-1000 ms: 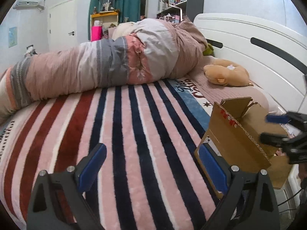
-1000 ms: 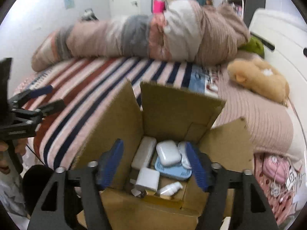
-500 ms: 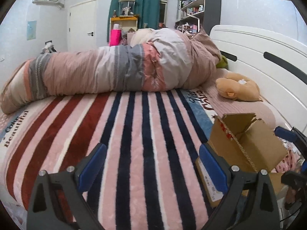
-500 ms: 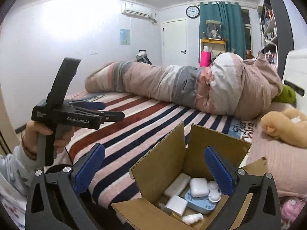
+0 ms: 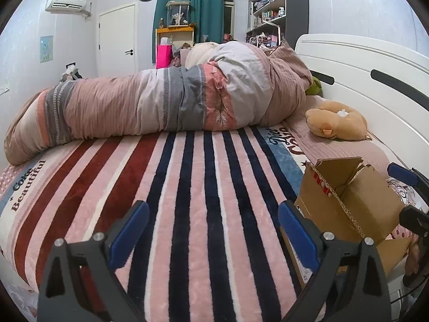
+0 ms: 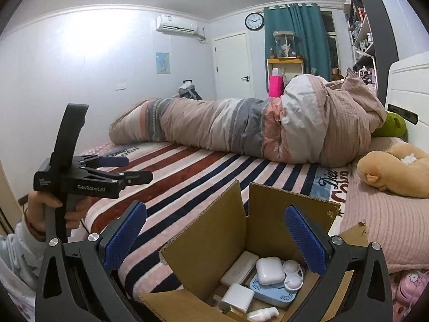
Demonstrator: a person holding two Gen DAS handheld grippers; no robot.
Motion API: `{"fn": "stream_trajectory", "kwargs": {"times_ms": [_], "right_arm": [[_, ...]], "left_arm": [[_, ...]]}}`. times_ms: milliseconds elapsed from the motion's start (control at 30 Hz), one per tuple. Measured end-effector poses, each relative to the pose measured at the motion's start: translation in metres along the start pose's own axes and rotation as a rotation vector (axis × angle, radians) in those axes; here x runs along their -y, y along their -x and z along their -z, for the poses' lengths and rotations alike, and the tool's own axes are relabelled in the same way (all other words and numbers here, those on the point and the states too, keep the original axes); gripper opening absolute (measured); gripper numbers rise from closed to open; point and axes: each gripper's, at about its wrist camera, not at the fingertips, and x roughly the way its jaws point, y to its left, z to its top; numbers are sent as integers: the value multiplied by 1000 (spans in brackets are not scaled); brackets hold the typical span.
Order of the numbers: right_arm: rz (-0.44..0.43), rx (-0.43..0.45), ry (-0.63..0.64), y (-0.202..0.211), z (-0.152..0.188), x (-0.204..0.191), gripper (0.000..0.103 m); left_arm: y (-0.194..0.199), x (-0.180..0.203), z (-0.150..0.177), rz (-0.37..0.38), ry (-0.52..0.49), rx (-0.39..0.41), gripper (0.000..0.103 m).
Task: Organize rigid objects
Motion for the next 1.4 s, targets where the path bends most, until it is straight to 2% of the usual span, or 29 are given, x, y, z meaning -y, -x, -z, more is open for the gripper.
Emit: {"fn": "stream_trajectory", "kwargs": {"times_ms": [1000,1400], "right_arm": [[66,-28,-50,-1,4,8,103],[100,-7,-61,5,-1,11,103]], "left_arm": [[5,6,0,27,9,12,96],[6,7,1,24,10,16,96]]}}
